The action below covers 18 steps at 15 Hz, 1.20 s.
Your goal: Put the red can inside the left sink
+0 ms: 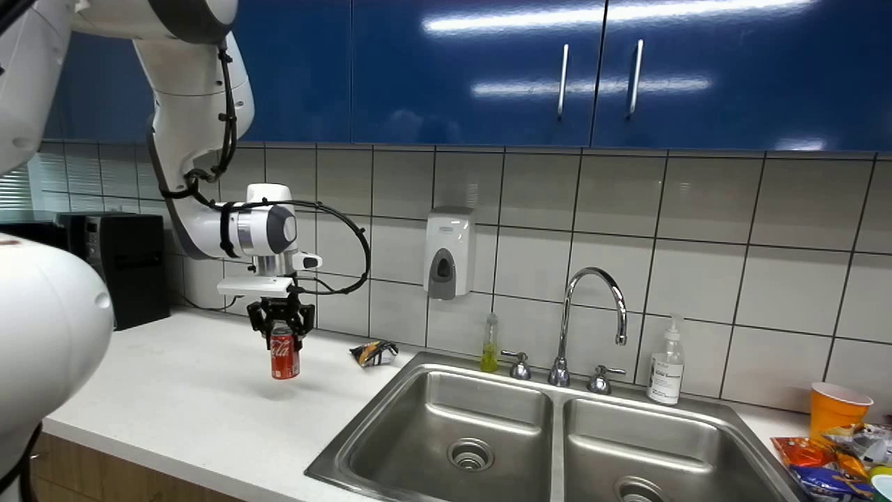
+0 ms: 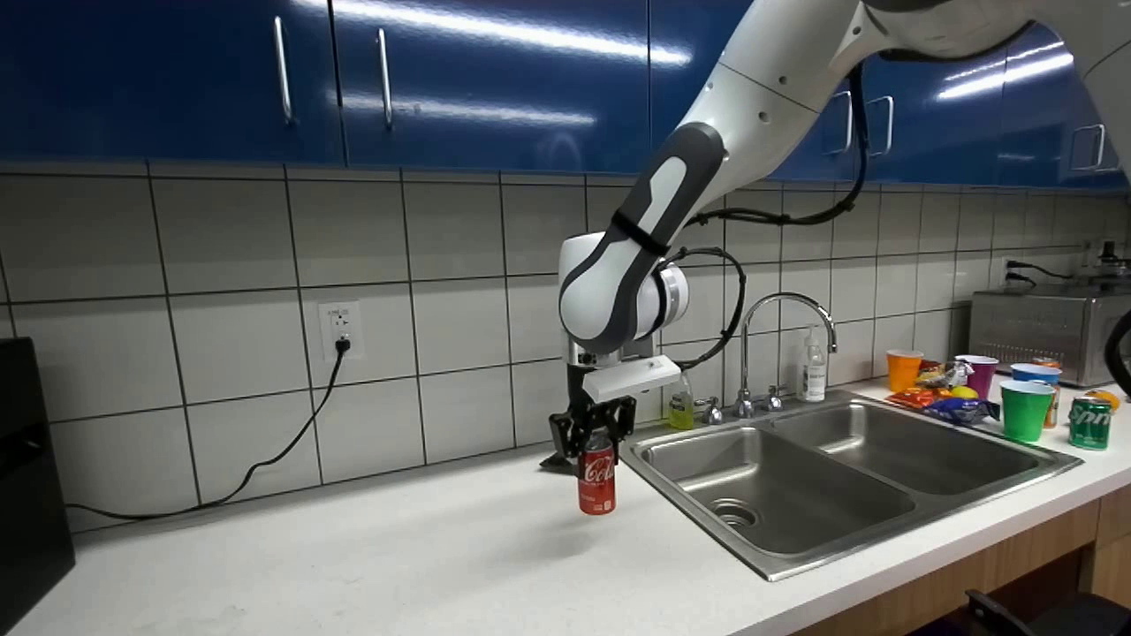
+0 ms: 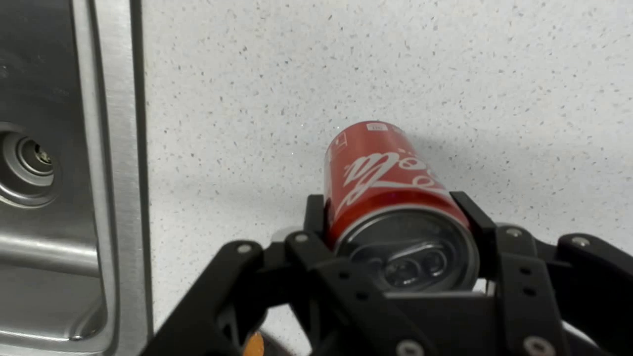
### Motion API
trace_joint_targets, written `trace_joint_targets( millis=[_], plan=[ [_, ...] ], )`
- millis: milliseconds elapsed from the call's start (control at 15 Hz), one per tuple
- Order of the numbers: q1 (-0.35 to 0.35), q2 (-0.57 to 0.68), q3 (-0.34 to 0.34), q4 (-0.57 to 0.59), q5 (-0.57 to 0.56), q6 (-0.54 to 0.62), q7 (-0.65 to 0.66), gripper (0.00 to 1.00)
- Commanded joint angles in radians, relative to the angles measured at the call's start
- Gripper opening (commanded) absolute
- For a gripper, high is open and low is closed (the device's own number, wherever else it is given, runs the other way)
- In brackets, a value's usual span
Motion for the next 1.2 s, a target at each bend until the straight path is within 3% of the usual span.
trace_joint_targets(
  millis=[0, 1133],
  plan=[
    [-0.011, -0.118, 0.021, -0.087, 0.030, -0.030, 0.017, 0.38],
    [-0.045, -0.434, 0.055, -0.321, 0.053, -0.111, 0.083, 0.38]
  ],
)
